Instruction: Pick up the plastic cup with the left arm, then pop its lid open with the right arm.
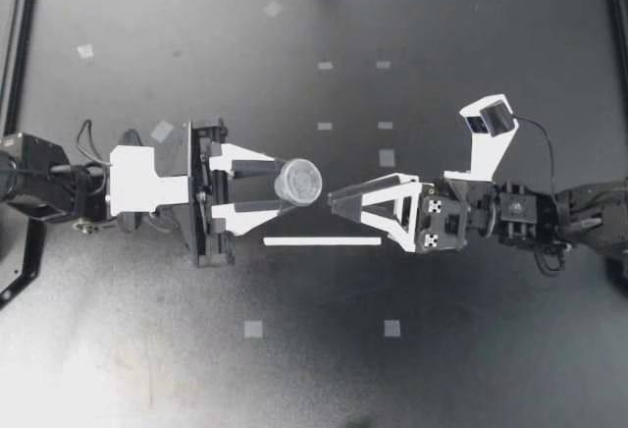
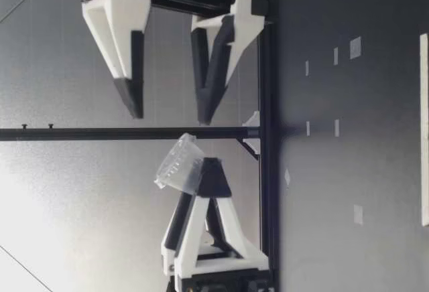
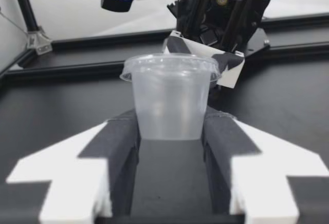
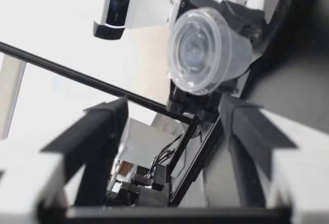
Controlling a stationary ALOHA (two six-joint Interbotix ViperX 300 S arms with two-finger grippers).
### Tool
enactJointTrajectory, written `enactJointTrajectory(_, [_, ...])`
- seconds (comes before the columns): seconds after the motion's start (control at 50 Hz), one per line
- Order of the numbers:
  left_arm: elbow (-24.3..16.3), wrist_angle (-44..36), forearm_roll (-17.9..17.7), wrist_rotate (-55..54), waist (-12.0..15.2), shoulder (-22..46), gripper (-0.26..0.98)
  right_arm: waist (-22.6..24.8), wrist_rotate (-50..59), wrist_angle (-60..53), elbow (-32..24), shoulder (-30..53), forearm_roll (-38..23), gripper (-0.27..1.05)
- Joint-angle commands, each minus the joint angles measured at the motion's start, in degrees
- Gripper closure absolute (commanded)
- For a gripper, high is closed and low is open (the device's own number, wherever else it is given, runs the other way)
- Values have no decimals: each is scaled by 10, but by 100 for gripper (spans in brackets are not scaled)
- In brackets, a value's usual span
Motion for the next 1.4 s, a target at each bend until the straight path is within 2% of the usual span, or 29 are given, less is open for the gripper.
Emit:
enactJointTrajectory(0.0, [-3,-3,-1,0,0,-12,43,-8,-1,3,-17,-1,-2,7])
enactJointTrajectory(0.1, [-3,-3,-1,1,0,-12,43,-18,1,3,-34,9,-19,7])
enactJointTrajectory(0.24, [-2,-3,-1,1,0,-12,43,-37,18,0,-60,4,-80,7])
enactJointTrajectory(0.38, [0,-2,-1,1,0,-12,43,-40,19,-69,-47,-85,-128,7])
enactJointTrajectory(0.58, [-1,-2,-1,1,0,-11,43,-40,-36,-72,-4,-158,-125,7])
enactJointTrajectory(1.1, [-4,-2,-1,-4,0,-7,43,-46,-51,-62,11,-137,-118,7])
enactJointTrajectory(1.38, [-3,-1,-1,-4,0,-7,43,-46,-120,-51,4,-156,-168,7])
